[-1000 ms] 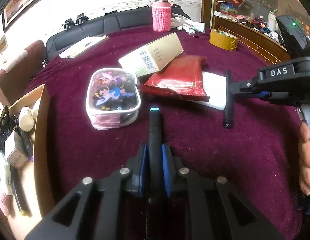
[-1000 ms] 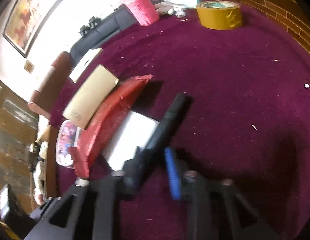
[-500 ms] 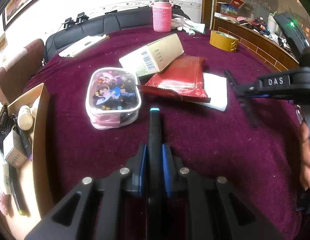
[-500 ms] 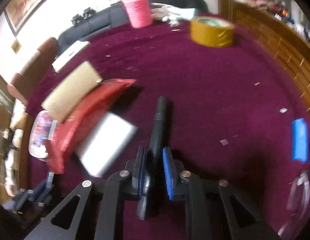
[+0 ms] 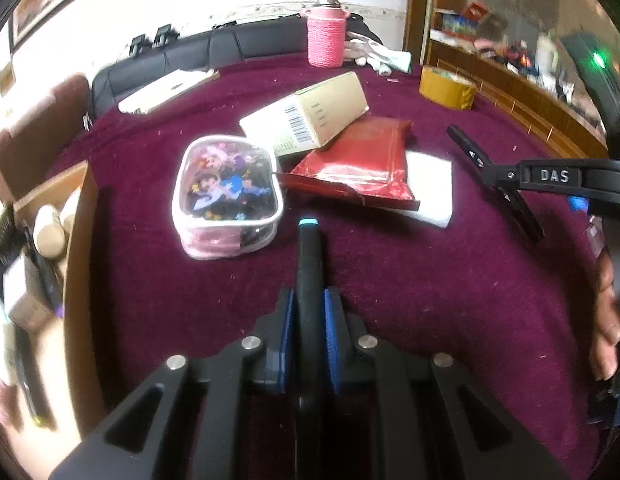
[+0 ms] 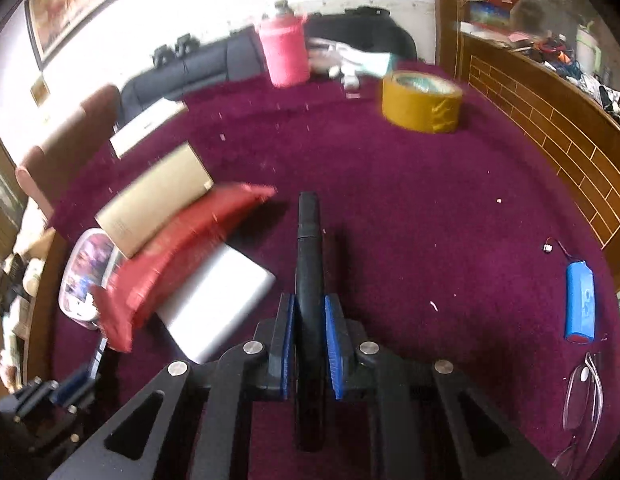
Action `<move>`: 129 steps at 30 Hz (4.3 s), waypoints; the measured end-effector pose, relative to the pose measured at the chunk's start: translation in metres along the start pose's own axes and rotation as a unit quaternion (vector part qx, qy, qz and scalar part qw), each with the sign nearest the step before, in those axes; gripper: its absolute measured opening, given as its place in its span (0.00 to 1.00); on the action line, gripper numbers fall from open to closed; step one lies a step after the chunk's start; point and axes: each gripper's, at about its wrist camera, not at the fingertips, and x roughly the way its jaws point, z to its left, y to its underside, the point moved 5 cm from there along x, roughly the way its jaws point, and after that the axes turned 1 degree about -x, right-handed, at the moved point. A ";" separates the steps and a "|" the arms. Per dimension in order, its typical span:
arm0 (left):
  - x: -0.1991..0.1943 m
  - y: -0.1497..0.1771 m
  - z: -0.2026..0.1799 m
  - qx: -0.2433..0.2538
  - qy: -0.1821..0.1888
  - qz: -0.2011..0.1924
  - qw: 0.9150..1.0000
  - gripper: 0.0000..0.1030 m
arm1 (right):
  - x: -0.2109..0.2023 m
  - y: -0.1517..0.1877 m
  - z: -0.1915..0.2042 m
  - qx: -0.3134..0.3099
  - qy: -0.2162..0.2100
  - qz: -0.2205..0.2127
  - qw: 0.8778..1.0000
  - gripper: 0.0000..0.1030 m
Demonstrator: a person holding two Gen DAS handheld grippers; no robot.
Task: Organize objects
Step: 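Grasp a teal-tipped black marker with left tool while right tool grasps a black pen, then carry the marker and pen into the cardboard tray and open both tools, then grasp the pink cartoon pouch with left tool while right tool grasps the white foam pad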
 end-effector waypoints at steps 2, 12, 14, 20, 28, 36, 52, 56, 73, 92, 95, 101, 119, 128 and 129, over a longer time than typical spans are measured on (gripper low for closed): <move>-0.004 0.001 0.003 -0.018 0.019 -0.002 1.000 0.14 | -0.007 -0.001 0.004 0.007 -0.032 -0.012 0.999 0.15; -0.033 0.001 0.003 -0.053 0.063 -0.025 0.996 0.14 | -0.025 0.005 0.035 -0.004 -0.111 -0.027 0.993 0.15; -0.039 0.001 0.005 -0.056 0.068 -0.030 0.996 0.14 | -0.027 0.007 0.042 -0.001 -0.133 -0.020 0.991 0.15; -0.068 0.000 0.027 -0.082 0.074 -0.058 0.992 0.14 | -0.049 0.018 0.076 -0.016 -0.192 -0.021 0.981 0.16; -0.108 0.005 0.072 -0.121 0.062 -0.096 0.986 0.14 | -0.075 0.035 0.144 -0.050 -0.270 0.010 0.962 0.16; -0.142 0.023 0.145 -0.182 0.019 -0.131 0.974 0.14 | -0.081 0.057 0.232 -0.121 -0.296 0.041 0.947 0.16; -0.144 0.072 0.264 -0.285 -0.062 -0.122 0.949 0.14 | -0.023 0.103 0.333 -0.203 -0.282 0.110 0.931 0.17; -0.138 0.075 0.269 -0.289 -0.067 -0.115 0.948 0.14 | -0.019 0.106 0.341 -0.215 -0.271 0.106 0.932 0.17; -0.127 0.087 0.283 -0.299 -0.096 -0.091 0.945 0.14 | -0.010 0.113 0.348 -0.217 -0.279 0.122 0.927 0.18; -0.151 0.065 0.253 -0.270 -0.089 -0.108 0.953 0.43 | -0.039 0.055 0.245 -0.125 -0.288 0.075 0.946 0.30; -0.151 0.055 0.237 -0.255 -0.074 -0.108 0.958 0.43 | -0.042 0.033 0.203 -0.093 -0.267 0.052 0.958 0.39; -0.139 0.027 0.188 -0.200 -0.049 -0.095 0.974 0.48 | -0.031 -0.005 0.124 -0.041 -0.211 0.010 0.977 0.53; -0.006 -0.074 0.055 -0.052 -0.089 -0.005 0.995 0.78 | -0.002 -0.025 0.035 0.042 -0.160 -0.004 0.986 0.58; 0.010 -0.075 0.046 -0.017 -0.144 -0.027 0.989 0.78 | 0.003 -0.023 0.036 0.048 -0.166 0.003 0.985 0.59; 0.011 -0.075 0.045 -0.014 -0.145 -0.028 0.989 0.78 | 0.003 -0.022 0.036 0.050 -0.166 0.003 0.985 0.59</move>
